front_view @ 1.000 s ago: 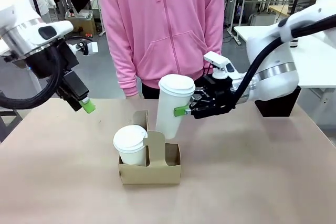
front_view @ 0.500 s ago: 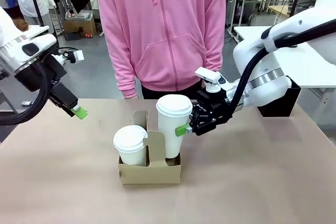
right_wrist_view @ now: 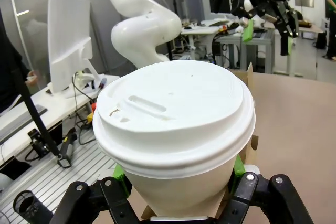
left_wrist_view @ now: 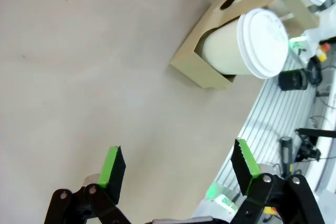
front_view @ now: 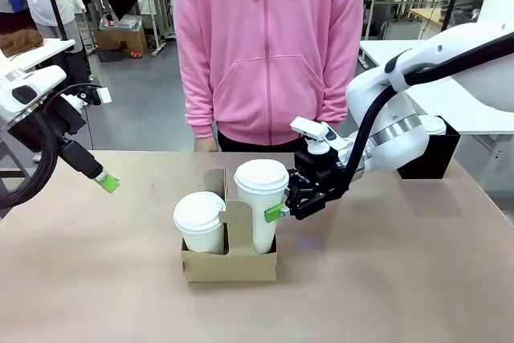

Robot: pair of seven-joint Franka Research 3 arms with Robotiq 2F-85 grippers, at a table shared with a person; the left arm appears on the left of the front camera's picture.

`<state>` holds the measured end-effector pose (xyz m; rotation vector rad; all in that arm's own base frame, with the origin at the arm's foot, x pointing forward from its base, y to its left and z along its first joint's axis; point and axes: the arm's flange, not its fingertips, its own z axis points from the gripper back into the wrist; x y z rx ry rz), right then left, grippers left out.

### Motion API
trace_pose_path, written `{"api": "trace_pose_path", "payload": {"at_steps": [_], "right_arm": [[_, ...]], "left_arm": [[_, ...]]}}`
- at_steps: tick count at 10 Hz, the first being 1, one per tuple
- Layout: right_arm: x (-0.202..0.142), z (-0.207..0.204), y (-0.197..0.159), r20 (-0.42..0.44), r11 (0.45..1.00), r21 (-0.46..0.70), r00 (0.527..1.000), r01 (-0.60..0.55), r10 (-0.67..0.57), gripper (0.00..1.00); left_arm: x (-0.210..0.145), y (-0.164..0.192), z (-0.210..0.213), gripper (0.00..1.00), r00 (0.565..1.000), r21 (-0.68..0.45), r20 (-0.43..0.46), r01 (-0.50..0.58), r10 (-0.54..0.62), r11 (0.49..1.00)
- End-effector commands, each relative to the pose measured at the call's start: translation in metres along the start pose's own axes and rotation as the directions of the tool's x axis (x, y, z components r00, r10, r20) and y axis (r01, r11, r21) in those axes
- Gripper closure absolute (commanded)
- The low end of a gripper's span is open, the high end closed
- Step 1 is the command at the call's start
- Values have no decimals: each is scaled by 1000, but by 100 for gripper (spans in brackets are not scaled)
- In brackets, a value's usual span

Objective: Pour a drink into a cup and package it in a carrier.
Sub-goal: Insert the held 600 ml Paper Cup into the Cup Carrier.

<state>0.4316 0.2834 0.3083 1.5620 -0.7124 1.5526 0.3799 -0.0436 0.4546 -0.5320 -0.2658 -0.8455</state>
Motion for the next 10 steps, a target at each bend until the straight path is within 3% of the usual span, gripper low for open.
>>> {"api": "trace_pose_path", "payload": {"at_steps": [1,6,10], "right_arm": [[-4,-3,-11,-41,1000,14,999,-18,18,20],[-38,-13,-22,-152,997,62,987,-50,59,20],[-44,-10,-22,-167,992,67,979,-105,115,20]], "left_arm": [[2,-1,4,0,1000,4,5,-21,21,1000],[2,-1,4,0,1000,4,5,-21,21,1000],[2,-1,4,0,1000,4,5,-21,21,1000]]}}
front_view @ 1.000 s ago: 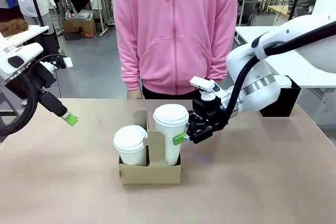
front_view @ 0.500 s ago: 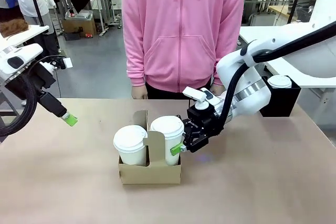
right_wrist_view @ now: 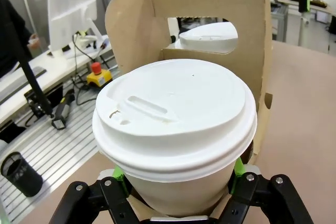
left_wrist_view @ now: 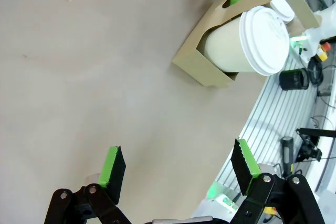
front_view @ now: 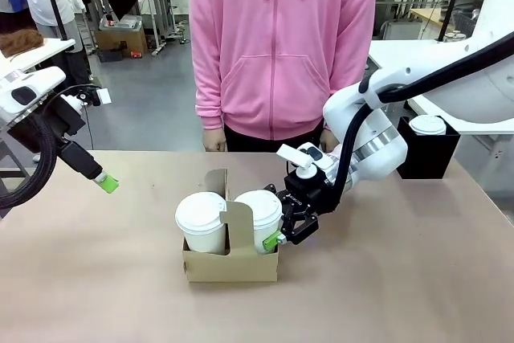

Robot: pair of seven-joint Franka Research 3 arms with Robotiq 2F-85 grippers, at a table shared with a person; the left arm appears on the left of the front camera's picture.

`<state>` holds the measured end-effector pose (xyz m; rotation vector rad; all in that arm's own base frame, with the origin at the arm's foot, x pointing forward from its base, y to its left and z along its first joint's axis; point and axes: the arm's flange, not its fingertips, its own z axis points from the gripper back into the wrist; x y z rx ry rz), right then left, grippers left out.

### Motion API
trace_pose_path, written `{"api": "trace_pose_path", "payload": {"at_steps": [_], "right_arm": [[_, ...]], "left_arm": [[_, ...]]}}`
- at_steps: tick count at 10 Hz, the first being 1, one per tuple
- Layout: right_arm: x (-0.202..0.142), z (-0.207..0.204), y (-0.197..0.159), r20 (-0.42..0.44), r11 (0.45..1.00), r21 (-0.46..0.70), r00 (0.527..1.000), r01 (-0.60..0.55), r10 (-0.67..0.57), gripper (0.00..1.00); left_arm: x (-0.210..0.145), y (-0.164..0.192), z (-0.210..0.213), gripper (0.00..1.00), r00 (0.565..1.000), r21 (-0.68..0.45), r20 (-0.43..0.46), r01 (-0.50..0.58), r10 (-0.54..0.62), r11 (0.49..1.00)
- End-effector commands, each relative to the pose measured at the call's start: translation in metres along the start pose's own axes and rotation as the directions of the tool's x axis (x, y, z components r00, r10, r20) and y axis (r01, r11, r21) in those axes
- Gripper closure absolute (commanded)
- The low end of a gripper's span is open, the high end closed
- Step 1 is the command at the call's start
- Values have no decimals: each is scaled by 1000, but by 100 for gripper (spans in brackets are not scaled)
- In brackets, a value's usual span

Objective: Pour a drink into a cup and package it in a carrier.
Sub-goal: Insert the held 600 ml Paper Cup into the Cup Carrier.

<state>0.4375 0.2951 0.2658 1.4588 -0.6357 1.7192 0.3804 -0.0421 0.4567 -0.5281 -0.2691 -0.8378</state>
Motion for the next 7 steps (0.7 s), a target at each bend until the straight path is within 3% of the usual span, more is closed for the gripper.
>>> {"api": "trace_pose_path", "payload": {"at_steps": [1,3,7], "right_arm": [[-4,0,-1,-30,996,-11,996,-86,86,0],[5,13,8,-35,995,-40,995,-95,94,0],[28,82,28,-59,981,-175,995,-86,76,0]], "left_arm": [[2,-1,1,0,1000,-2,2,-15,15,1000],[2,-1,1,0,1000,-2,2,-15,15,1000],[2,-1,1,0,1000,-2,2,-15,15,1000]]}}
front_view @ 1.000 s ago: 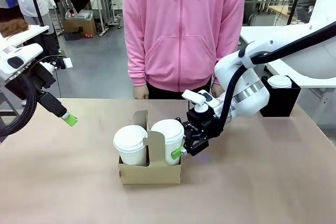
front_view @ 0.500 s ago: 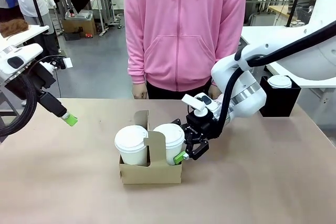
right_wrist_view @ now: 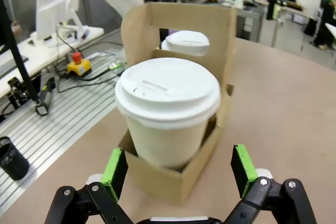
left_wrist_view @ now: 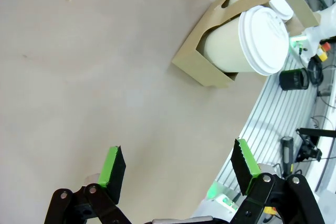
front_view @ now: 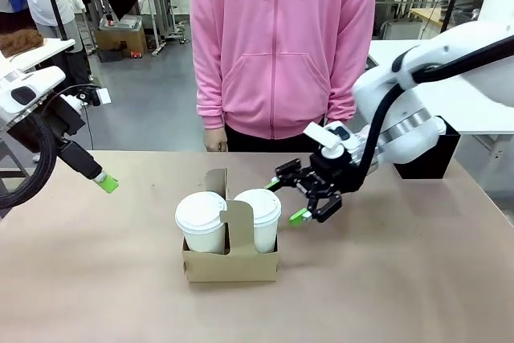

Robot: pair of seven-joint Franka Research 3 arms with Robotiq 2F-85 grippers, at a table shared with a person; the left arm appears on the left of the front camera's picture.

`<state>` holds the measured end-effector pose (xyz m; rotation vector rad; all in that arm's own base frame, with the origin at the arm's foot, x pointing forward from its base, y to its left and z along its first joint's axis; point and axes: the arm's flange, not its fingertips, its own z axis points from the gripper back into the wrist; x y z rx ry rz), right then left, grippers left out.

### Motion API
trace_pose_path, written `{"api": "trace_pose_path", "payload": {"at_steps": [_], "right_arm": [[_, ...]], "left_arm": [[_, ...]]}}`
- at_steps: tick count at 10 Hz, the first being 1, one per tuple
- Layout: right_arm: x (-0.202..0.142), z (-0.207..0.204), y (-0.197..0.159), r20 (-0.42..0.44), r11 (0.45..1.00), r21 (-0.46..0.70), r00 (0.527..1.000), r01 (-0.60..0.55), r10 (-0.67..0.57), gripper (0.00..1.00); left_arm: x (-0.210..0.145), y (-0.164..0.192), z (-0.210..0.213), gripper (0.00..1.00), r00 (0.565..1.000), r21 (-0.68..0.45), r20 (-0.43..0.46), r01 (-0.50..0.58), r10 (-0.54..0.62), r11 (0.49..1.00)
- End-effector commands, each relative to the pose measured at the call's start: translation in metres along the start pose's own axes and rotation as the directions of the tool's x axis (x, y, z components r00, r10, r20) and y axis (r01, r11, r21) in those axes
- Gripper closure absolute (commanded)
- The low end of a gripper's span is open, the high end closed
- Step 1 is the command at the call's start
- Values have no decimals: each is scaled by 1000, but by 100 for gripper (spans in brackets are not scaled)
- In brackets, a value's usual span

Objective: Pour a drink into a cup and package it in a carrier.
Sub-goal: Insert the held 600 ml Paper Cup into the Cup Carrier.

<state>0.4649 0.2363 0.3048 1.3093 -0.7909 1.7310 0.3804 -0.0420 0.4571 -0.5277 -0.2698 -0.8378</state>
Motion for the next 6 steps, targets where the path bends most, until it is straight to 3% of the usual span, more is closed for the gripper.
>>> {"api": "trace_pose_path", "payload": {"at_steps": [1,2,4,5,6], "right_arm": [[11,45,16,-36,992,-119,999,30,-34,0],[19,84,31,-73,966,-238,990,99,-120,0],[37,162,86,-72,830,-493,938,262,-338,0],[40,189,111,-3,686,-596,853,418,-522,0],[38,207,133,40,593,-655,805,468,-591,0]], "left_arm": [[2,-1,1,0,1000,-3,2,-15,15,1000],[2,-1,1,0,1000,-3,2,-15,15,1000],[2,-1,1,0,1000,-3,2,-15,15,1000],[2,-1,1,0,1000,-3,2,-15,15,1000],[2,-1,1,0,1000,-3,2,-15,15,1000]]}}
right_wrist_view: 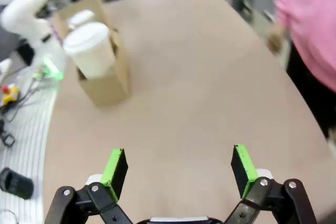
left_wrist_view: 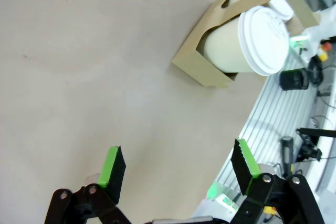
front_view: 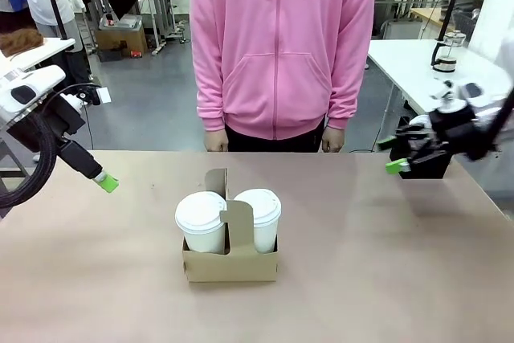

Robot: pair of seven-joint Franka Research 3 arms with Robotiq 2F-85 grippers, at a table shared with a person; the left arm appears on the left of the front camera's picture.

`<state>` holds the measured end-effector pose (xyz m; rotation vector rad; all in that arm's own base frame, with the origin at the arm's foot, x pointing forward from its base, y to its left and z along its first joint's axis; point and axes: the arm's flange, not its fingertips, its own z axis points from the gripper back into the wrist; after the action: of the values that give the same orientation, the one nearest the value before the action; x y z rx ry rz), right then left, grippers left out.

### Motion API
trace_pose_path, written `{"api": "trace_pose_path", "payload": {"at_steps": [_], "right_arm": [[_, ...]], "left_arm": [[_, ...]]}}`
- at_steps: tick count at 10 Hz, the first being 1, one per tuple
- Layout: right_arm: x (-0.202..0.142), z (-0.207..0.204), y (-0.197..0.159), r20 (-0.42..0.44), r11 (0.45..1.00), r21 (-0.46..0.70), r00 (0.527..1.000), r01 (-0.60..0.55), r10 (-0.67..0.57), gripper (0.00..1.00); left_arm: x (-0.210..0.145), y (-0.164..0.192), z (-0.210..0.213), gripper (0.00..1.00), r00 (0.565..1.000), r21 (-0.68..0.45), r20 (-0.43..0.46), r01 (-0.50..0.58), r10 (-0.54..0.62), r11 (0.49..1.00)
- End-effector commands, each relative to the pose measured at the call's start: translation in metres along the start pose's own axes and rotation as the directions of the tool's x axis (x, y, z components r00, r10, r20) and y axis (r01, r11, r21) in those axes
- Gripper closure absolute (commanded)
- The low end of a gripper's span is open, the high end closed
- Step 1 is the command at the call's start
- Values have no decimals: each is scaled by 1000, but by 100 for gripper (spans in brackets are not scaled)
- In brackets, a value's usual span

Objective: Pour a drink into a cup and package it in a carrier.
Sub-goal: Insert the held 600 ml Paper Cup into the Cup Carrier.

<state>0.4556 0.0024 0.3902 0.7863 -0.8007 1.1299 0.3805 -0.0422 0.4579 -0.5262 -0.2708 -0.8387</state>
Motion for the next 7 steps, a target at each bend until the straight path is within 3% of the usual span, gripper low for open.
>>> {"api": "trace_pose_path", "payload": {"at_steps": [1,3,7], "right_arm": [[-9,20,26,-39,966,-104,970,236,-241,0],[-24,40,35,-29,947,-171,959,272,-280,0],[-33,45,32,-27,949,-171,962,264,-272,0]], "left_arm": [[2,-1,0,0,1000,-4,2,-16,16,1000],[2,-1,0,0,1000,-4,2,-16,16,1000],[2,-1,0,0,1000,-4,2,-16,16,1000]]}}
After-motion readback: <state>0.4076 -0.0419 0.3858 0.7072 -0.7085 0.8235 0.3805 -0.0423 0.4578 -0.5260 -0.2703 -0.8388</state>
